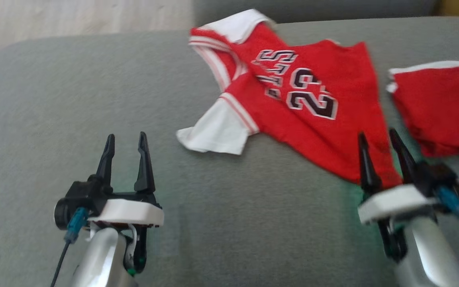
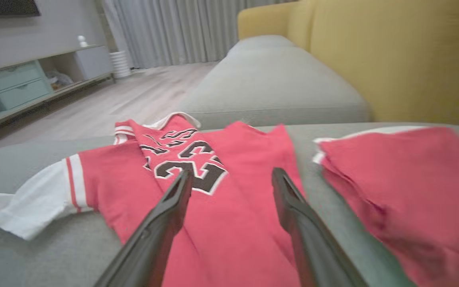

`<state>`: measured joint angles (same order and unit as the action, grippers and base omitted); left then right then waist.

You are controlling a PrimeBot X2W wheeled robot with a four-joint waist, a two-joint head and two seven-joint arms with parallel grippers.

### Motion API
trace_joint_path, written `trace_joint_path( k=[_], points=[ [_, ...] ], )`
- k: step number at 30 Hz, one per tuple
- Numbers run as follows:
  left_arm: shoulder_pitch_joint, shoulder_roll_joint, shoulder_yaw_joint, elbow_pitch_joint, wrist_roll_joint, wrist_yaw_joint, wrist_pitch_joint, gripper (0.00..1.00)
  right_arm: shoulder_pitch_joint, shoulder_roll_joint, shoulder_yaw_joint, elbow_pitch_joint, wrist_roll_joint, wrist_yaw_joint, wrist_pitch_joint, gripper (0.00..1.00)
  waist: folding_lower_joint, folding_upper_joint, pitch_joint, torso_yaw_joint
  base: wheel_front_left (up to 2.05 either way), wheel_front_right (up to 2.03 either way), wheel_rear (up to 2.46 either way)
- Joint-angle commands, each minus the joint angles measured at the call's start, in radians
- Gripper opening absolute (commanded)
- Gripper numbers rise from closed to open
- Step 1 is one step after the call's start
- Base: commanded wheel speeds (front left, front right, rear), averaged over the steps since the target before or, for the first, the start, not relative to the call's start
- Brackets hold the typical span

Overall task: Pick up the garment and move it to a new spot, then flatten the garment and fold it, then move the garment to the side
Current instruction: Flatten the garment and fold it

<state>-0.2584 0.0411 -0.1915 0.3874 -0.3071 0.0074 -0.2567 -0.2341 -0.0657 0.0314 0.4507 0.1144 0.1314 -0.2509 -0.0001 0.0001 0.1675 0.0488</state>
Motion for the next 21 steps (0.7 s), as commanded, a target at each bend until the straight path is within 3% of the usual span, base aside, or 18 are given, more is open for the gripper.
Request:
trace_joint_path(
  k=[1,5,11,15,21],
  points=[
    [-0.012,0.009,0.035,-0.025,0.006,-0.005,-0.005,1.0,-0.003,0.015,0.018,-0.077,0.0,-0.001,-0.011,1.0,0.0001,-0.0001,-0.025,-0.043,0.0,0.0,0.0],
    [-0.012,0.009,0.028,-0.016,0.002,-0.011,-0.005,1.0,0.094,0.015,0.012,-0.163,-0.001,-0.001,-0.011,1.0,0.0001,-0.0001,-0.027,-0.059,0.0,0.0,0.0],
    [-0.045,0.009,-0.002,0.032,0.02,-0.033,-0.005,1.0,0.112,0.015,0.007,-0.21,0.007,-0.001,-0.011,1.0,0.0001,-0.0001,-0.002,-0.071,0.0,0.0,0.0],
    [-0.083,0.009,-0.033,0.105,0.032,-0.051,0.007,1.0,0.114,0.015,0.007,-0.218,0.007,-0.001,-0.011,1.0,0.0001,-0.0001,0.012,-0.076,0.0,0.0,0.0],
    [-0.172,0.022,-0.036,0.251,0.035,-0.041,0.065,1.0,0.112,0.015,0.021,-0.219,0.014,-0.001,-0.011,1.0,0.0001,-0.0001,0.041,-0.099,0.0,0.0,0.0]
  ],
)
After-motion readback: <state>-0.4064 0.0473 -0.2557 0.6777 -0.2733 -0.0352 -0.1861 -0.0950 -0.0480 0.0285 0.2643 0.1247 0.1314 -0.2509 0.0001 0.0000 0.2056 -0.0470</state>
